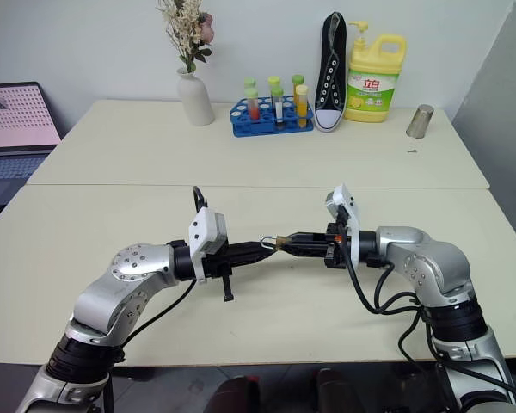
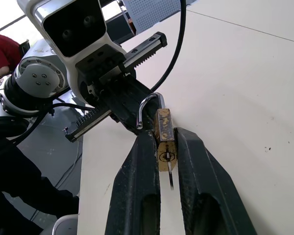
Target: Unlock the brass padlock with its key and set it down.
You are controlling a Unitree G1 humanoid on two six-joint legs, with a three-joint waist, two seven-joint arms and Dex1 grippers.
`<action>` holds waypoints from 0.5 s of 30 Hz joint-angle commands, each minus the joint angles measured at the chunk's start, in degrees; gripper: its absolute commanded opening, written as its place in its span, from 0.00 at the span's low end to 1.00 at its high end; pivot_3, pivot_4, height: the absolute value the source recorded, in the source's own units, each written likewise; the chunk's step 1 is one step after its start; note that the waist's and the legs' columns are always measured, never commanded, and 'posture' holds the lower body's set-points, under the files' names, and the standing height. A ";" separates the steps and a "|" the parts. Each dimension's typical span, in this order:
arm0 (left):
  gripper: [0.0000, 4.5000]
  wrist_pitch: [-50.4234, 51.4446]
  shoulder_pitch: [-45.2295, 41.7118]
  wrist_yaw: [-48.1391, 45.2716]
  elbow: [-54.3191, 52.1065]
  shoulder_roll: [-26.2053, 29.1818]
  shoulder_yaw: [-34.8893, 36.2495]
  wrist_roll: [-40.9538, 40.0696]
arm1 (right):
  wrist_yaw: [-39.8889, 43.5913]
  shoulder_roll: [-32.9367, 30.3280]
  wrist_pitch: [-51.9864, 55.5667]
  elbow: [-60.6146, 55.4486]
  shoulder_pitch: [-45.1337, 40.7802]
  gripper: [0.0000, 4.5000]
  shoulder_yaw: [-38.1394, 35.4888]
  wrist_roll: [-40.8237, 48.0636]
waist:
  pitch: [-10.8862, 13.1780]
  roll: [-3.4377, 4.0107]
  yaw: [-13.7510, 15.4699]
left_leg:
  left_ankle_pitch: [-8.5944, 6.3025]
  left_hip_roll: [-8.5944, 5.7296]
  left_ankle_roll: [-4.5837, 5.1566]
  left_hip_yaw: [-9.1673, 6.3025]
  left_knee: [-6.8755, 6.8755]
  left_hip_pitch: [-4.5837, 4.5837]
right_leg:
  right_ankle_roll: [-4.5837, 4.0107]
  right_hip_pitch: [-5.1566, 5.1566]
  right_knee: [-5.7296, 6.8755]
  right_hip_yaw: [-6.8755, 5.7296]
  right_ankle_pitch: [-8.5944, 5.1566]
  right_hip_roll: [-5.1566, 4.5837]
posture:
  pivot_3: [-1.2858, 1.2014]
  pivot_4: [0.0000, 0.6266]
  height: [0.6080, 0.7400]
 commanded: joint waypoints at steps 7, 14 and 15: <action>0.00 6.73 -0.52 0.32 -5.94 -0.02 4.32 -7.55 | 0.15 -0.40 -1.77 -1.21 0.17 0.03 -0.08 -0.52 | 0.00 0.00 0.00 | 0.00 0.00 0.00 -0.01 0.00 -0.01 | 0.00 0.00 -0.01 0.00 0.00 0.00 | 0.52 0.24 1.00; 0.00 8.60 -1.39 1.92 -6.37 -0.50 5.23 -9.38 | 0.42 -0.44 -1.96 -1.33 0.34 0.03 0.26 -0.86 | 0.00 0.00 0.00 | 0.00 0.00 0.00 -0.01 0.00 0.00 | 0.00 0.00 -0.01 0.00 0.00 0.00 | 0.52 0.24 1.00; 0.00 8.62 -1.40 1.98 -6.38 -0.45 5.21 -9.41 | 0.46 -0.41 -1.94 -1.32 0.34 0.03 0.25 -0.92 | 0.00 0.00 0.00 | 0.00 0.00 0.00 -0.01 0.00 0.00 | 0.00 0.00 -0.01 0.00 0.00 0.00 | 0.52 0.24 1.00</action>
